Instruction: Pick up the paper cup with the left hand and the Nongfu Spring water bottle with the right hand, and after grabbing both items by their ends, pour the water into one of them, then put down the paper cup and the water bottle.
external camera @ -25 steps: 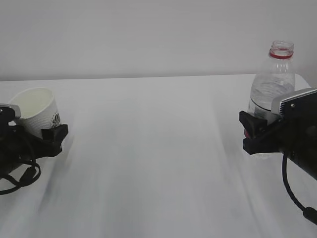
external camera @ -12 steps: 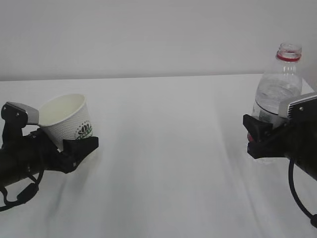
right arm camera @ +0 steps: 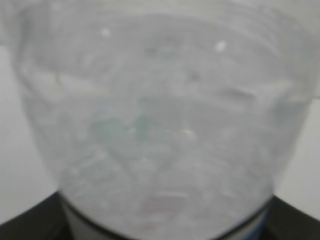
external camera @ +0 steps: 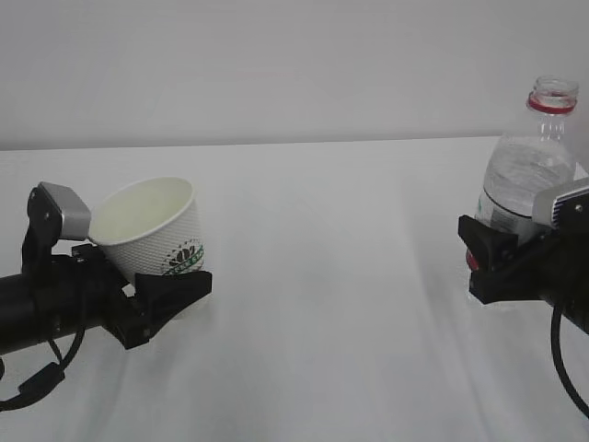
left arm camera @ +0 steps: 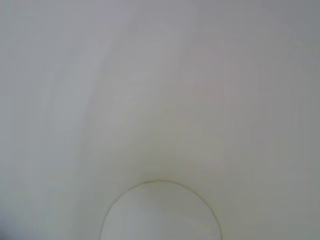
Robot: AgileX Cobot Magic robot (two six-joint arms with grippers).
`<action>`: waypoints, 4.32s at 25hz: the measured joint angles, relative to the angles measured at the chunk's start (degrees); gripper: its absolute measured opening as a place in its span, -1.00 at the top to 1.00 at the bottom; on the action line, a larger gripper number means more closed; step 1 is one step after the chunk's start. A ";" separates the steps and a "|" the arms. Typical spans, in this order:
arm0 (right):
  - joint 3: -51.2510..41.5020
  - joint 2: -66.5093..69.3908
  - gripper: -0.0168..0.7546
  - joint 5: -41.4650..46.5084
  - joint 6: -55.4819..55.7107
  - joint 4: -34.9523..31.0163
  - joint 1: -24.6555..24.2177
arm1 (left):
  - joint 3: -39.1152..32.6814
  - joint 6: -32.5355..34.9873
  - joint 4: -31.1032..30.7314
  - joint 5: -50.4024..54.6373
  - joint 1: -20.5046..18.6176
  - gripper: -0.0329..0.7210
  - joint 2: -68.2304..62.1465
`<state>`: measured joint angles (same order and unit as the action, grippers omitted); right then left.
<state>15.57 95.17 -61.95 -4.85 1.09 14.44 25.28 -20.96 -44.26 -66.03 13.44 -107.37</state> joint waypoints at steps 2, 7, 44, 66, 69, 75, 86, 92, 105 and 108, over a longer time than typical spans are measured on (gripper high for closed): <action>-1.04 -0.11 -0.25 0.00 0.23 0.41 0.00 | 0.00 -0.31 -0.11 0.00 1.77 -0.48 0.27; -3.82 -1.45 -0.25 0.00 0.41 0.63 0.00 | 0.00 -0.44 -0.33 0.00 6.56 -0.47 0.27; -5.39 -20.34 -0.25 18.38 1.33 0.63 0.00 | 14.22 -5.33 -1.37 10.29 20.91 -0.42 -2.42; -1.44 -30.82 -0.25 37.10 1.04 4.10 0.00 | 14.22 -6.95 -1.41 10.41 25.36 -0.42 -2.42; -0.52 -31.18 -0.25 38.77 1.04 6.35 0.00 | 14.22 -7.45 -1.51 10.54 25.36 -0.42 -2.42; -0.15 -31.22 -0.25 39.39 0.82 8.73 0.00 | 14.22 -7.69 -3.20 13.18 26.83 -0.42 -2.72; -0.15 -31.22 -0.25 39.56 -7.35 9.64 0.00 | 15.17 -7.82 -2.63 13.08 27.02 -0.42 -3.30; -0.15 -31.22 -0.25 40.56 -11.33 9.72 0.00 | 19.13 -7.91 -4.15 13.08 28.90 -0.42 -5.08; -0.15 -31.22 -0.25 41.08 -16.12 9.72 0.00 | 20.28 -8.78 -4.88 12.95 29.93 -0.42 -6.62; -0.15 -31.22 -0.25 41.08 -17.16 9.72 0.00 | 20.28 -8.90 -5.22 12.95 29.93 -0.42 -6.62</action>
<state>15.42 63.95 -20.88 -22.01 10.81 14.44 45.56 -29.86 -49.48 -53.08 43.37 -113.99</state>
